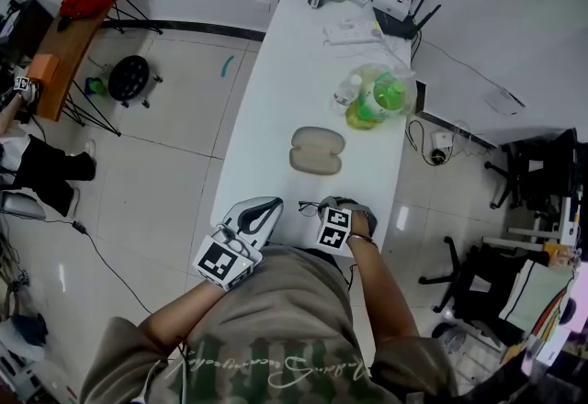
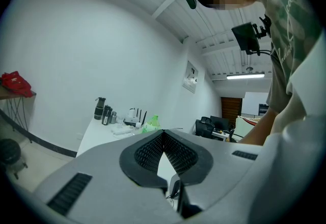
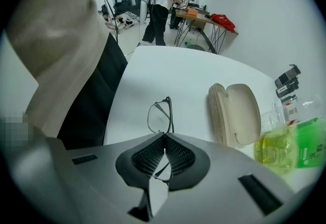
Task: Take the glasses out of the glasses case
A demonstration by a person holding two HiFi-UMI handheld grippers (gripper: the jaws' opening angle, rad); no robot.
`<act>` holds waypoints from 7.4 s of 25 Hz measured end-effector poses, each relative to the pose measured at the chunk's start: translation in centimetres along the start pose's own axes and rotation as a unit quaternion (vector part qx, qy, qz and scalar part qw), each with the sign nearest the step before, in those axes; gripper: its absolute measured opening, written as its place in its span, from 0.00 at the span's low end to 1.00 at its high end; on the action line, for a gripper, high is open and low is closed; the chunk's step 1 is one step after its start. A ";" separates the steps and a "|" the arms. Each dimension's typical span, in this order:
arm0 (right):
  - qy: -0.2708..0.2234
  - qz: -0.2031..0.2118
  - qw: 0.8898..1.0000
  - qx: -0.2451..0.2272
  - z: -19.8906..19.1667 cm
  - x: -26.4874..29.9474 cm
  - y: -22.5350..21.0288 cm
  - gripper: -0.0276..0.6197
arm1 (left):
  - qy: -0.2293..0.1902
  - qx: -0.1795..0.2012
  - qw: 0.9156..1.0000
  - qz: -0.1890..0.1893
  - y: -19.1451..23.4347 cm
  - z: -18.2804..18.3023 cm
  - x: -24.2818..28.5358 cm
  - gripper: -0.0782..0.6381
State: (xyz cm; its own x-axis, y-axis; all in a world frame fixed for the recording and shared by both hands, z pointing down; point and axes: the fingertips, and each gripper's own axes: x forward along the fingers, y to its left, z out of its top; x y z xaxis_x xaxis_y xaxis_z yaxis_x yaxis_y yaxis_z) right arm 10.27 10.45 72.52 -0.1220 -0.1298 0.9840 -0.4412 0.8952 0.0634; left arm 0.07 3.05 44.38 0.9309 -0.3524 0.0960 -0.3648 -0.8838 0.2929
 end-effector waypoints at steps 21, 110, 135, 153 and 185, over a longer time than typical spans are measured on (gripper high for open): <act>-0.005 -0.010 1.000 0.017 -3.2 -0.2 0.2 0.07 | 0.023 -0.011 1.000 0.001 -0.9 -1.6 2.2 0.12; -0.117 -0.058 0.975 0.179 -21.1 -5.6 1.1 0.08 | 0.106 -0.023 0.989 0.098 -11.0 -8.8 7.9 0.12; -0.192 -0.167 0.934 0.252 -12.3 -12.4 4.0 0.06 | 0.047 -0.015 0.998 0.048 -12.9 -6.9 0.9 0.12; -0.409 -0.322 0.741 0.426 0.0 -22.7 16.6 0.06 | -0.018 -0.048 0.999 0.001 -13.7 -6.4 -13.0 0.12; -0.518 -0.300 0.710 0.371 -1.7 -27.2 26.2 0.06 | -0.043 -0.002 0.993 0.106 -26.5 -8.3 -16.8 0.12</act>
State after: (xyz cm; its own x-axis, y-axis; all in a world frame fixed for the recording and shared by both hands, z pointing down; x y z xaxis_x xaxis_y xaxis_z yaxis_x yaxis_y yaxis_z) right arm 3.50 38.18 47.74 -0.1326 -0.9807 0.1434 -0.9901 0.1245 -0.0642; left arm -5.80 34.95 42.94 0.8279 -0.5559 0.0747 -0.5526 -0.7855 0.2786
